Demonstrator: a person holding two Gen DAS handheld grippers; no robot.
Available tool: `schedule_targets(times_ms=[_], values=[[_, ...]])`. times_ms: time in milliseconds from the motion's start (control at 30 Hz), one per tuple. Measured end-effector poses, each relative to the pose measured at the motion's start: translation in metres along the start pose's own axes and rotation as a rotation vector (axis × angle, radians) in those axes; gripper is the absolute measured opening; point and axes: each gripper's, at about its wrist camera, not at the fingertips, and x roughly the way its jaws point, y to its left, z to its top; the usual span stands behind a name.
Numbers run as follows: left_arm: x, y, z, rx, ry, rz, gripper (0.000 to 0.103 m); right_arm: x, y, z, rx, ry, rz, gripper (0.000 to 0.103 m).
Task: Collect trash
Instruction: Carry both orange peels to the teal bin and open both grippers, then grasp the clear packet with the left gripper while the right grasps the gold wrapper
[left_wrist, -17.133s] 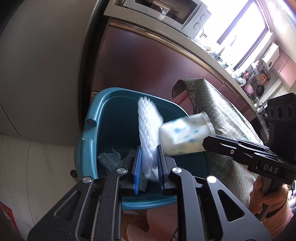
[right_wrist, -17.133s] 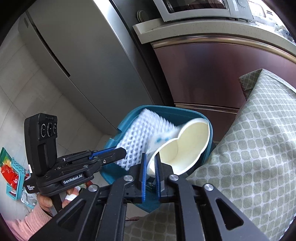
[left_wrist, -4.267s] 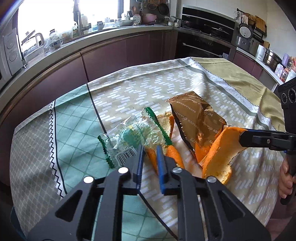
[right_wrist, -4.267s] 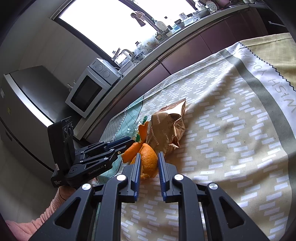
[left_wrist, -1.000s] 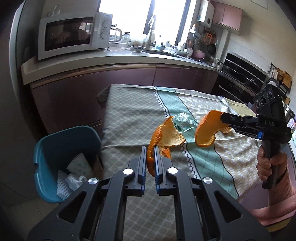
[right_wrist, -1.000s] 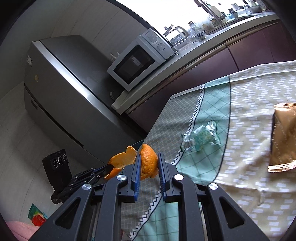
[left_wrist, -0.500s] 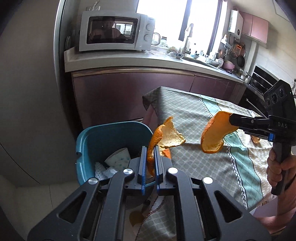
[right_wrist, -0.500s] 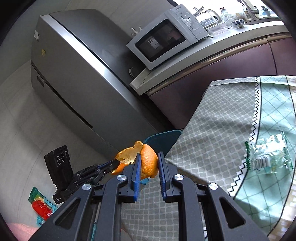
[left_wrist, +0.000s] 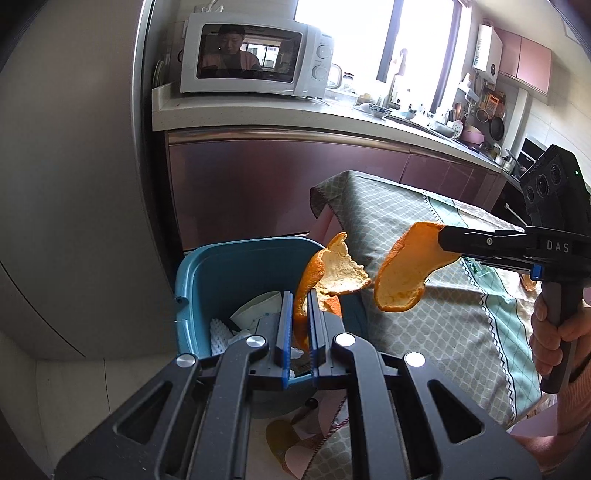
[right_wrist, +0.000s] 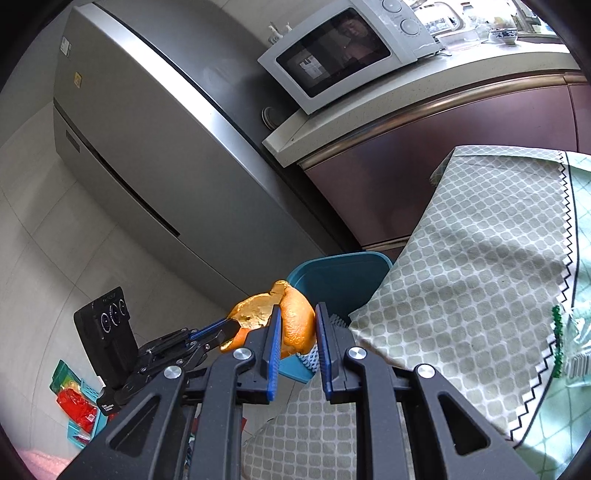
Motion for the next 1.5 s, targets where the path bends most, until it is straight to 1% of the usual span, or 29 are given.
schedule_targets(times_ms=[267,367,400,467,567,667,700,767,833,900,967,1100,1200,1300,1400,1500], values=[[0.025,0.012,0.0,-0.035,0.033,0.038,0.009,0.038,0.004,0.009,-0.017,0.055,-0.039,0.017],[0.039,0.015,-0.001,-0.048,0.057,0.049,0.013,0.054,0.003,0.01,-0.018,0.084,-0.06,0.017],[0.044,0.016,-0.002,-0.049,0.066,0.048,0.015,0.06,0.001,0.011,-0.016,0.095,-0.066,0.018],[0.053,0.017,-0.002,-0.053,0.074,0.06,0.016,0.071,-0.002,0.011,-0.016,0.116,-0.085,0.019],[0.066,0.018,-0.003,-0.066,0.097,0.059,0.018,0.085,-0.008,0.011,0.0,0.137,-0.11,0.025],[0.07,0.015,-0.004,-0.07,0.099,0.055,0.021,0.085,-0.012,0.009,0.009,0.134,-0.118,0.027],[0.071,0.014,-0.004,-0.071,0.096,0.052,0.024,0.083,-0.012,0.009,0.007,0.128,-0.119,0.028],[0.069,0.009,-0.002,-0.069,0.085,0.045,0.025,0.075,-0.011,0.007,0.002,0.118,-0.115,0.028],[0.065,0.003,0.001,-0.061,0.066,0.033,0.029,0.061,-0.011,0.004,-0.007,0.102,-0.105,0.029],[0.059,-0.007,0.006,-0.051,0.045,0.016,0.032,0.042,-0.008,-0.001,-0.033,0.076,-0.102,0.033],[0.052,-0.019,0.01,-0.036,0.019,-0.011,0.037,0.018,-0.005,-0.008,-0.061,0.045,-0.104,0.037],[0.042,-0.057,0.02,0.025,-0.019,-0.093,0.041,-0.039,-0.004,-0.022,-0.092,-0.028,-0.131,0.038],[0.038,-0.095,0.026,0.084,-0.034,-0.168,0.045,-0.086,-0.015,-0.034,-0.07,-0.101,-0.179,0.039],[0.038,-0.138,0.028,0.162,-0.037,-0.235,0.049,-0.134,-0.031,-0.051,-0.023,-0.176,-0.25,0.039],[0.048,-0.179,0.028,0.225,-0.014,-0.277,0.051,-0.177,-0.052,-0.069,0.035,-0.242,-0.338,0.04],[0.061,-0.213,0.023,0.272,0.013,-0.291,0.056,-0.218,-0.08,-0.087,0.12,-0.297,-0.404,0.04]])
